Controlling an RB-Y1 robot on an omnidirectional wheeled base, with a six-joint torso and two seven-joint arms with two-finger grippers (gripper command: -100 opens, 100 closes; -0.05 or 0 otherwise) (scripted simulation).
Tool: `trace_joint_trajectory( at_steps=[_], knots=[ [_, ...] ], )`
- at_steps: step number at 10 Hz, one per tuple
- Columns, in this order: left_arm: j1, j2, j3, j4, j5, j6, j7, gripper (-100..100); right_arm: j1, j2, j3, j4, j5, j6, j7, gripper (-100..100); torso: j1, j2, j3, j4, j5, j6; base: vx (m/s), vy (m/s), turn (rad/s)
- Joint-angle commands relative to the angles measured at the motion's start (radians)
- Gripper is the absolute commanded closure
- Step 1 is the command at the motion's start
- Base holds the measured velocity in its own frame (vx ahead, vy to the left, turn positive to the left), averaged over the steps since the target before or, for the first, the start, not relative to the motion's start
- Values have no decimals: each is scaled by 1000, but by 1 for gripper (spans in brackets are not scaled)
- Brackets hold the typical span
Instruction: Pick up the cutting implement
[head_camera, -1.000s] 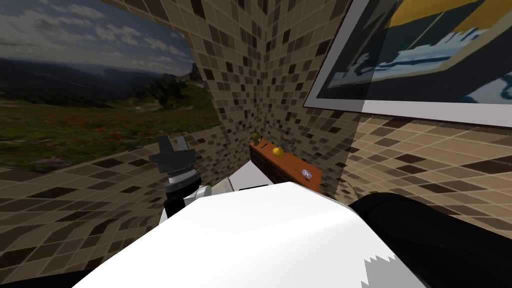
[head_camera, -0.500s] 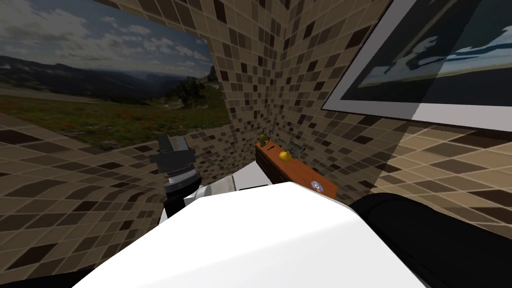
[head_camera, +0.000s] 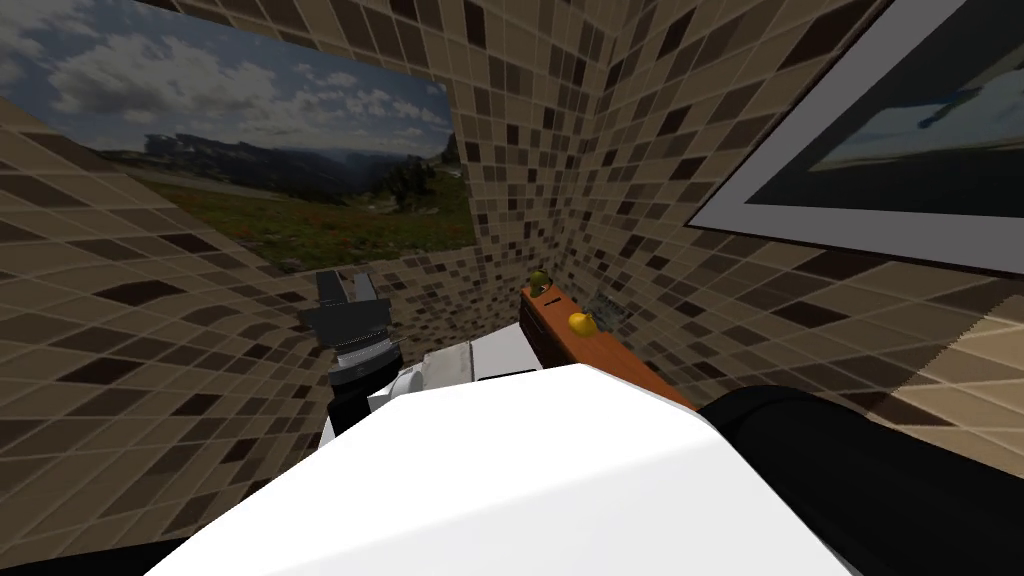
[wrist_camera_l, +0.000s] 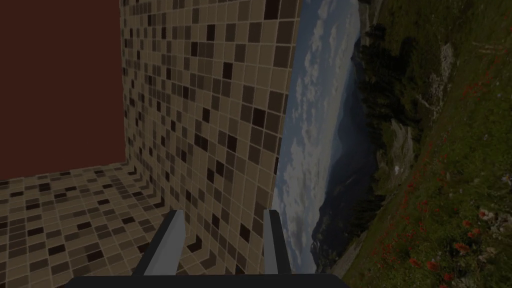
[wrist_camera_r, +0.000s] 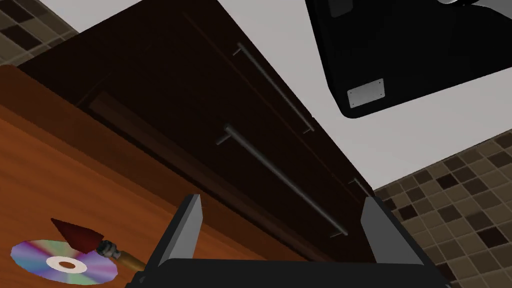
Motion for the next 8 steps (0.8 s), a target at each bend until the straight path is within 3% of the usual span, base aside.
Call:
trace_joint_trajectory(
  at_steps=[1, 8],
  knots=[
    [0, 0, 0, 0, 0, 0, 0, 0, -12, -23, 32, 33, -12, 27, 23, -100, 0, 0, 0, 0, 0, 0, -8, -185, 334],
    [0, 0, 0, 0, 0, 0, 0, 0, -67, -58, 149, 134, -56, 82, 93, -100, -1, -1, 0, 0, 0, 0, -21, -145, 327]
  ],
)
